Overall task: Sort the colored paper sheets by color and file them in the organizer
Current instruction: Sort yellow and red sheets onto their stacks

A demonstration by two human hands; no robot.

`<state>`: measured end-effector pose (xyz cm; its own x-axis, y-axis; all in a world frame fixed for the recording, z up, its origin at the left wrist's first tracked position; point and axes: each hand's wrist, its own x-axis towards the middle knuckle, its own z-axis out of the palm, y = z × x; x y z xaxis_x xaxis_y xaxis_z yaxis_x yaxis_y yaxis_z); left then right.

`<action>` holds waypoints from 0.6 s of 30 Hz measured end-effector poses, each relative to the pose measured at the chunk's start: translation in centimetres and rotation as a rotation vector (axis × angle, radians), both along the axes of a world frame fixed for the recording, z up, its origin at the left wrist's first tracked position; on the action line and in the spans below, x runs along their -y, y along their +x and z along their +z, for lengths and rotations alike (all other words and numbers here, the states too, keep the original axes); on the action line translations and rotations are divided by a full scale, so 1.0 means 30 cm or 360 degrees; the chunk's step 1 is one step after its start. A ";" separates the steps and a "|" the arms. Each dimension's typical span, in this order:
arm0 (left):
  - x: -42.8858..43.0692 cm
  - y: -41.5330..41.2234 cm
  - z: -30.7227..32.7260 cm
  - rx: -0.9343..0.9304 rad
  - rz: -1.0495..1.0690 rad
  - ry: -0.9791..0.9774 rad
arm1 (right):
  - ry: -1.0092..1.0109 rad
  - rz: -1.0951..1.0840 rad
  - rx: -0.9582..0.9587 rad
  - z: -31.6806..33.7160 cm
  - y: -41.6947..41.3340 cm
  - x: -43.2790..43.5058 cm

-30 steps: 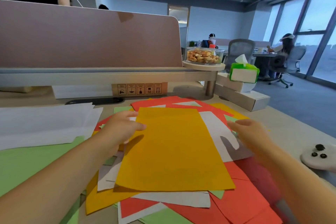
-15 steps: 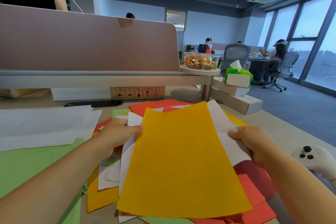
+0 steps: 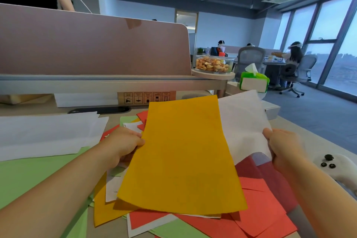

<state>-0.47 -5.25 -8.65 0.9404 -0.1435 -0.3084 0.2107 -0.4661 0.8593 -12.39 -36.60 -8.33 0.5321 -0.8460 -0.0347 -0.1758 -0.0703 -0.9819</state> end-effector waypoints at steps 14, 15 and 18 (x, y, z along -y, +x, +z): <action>-0.012 -0.016 -0.005 0.0170 0.0165 -0.0305 | 0.0174 0.1324 -0.1005 0.109 -0.092 -0.098; -0.007 -0.024 -0.004 0.0174 0.0147 -0.0305 | 0.0040 0.1159 -0.0960 0.105 -0.091 -0.071; 0.011 -0.028 -0.009 0.0386 0.0031 -0.0147 | -0.0434 0.0403 -0.0508 0.039 -0.038 0.010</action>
